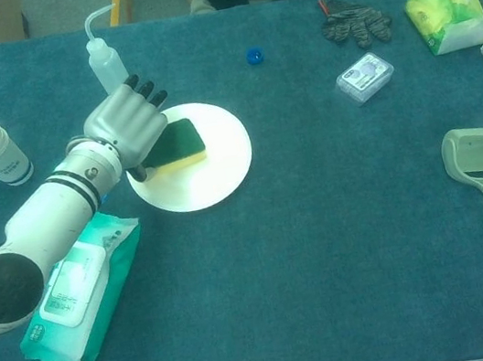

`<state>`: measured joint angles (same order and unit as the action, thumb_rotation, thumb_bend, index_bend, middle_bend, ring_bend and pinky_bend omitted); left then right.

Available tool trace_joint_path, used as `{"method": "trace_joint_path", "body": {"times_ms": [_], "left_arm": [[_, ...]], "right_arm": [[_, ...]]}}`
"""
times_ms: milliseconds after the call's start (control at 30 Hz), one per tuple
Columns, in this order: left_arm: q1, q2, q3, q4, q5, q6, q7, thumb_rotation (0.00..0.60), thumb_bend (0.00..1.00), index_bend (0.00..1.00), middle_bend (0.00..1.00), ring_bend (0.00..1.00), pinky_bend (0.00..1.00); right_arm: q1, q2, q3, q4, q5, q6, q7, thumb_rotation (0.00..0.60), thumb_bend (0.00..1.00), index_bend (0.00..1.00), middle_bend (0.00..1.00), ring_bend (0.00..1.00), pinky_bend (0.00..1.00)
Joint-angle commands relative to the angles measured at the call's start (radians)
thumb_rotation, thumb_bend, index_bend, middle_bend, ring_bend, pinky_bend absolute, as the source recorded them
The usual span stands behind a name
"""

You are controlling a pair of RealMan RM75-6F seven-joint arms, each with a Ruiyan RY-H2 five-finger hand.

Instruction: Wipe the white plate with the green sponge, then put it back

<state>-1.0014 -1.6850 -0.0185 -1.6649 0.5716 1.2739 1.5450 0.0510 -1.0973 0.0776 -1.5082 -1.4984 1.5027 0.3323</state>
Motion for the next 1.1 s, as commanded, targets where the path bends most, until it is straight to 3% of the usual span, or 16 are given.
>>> {"method": "trace_joint_path", "body": {"times_ms": [33,267,533,1100], "left_arm": [[0.001,0.01,0.013,-0.009,-0.005,0.01,0.004,0.341,0.25,0.44,0.04,0.0,0.02],[0.02,0.043,0.055,-0.033,-0.007,0.047,0.004,0.345,0.25,0.44,0.04,0.0,0.02],[0.01,0.075,0.024,-0.096,0.015,0.077,-0.021,0.347,0.25,0.45,0.05,0.0,0.02],[-0.043,-0.046,-0.007,0.004,-0.021,0.029,-0.018,0.348,0.25,0.45,0.05,0.0,0.02]], "right_arm": [[-0.001,0.0,0.001,-0.001,-0.001,0.002,0.0,0.6,0.39,0.39,0.39,0.24,0.45],[-0.003,0.0,0.0,-0.007,-0.009,0.01,0.0,0.6,0.39,0.39,0.39,0.24,0.45],[-0.003,0.001,-0.005,-0.008,-0.021,0.013,0.005,0.6,0.39,0.39,0.39,0.24,0.45],[-0.014,0.009,0.001,0.006,-0.001,0.017,0.02,0.6,0.39,0.39,0.39,0.24,0.45]]}}
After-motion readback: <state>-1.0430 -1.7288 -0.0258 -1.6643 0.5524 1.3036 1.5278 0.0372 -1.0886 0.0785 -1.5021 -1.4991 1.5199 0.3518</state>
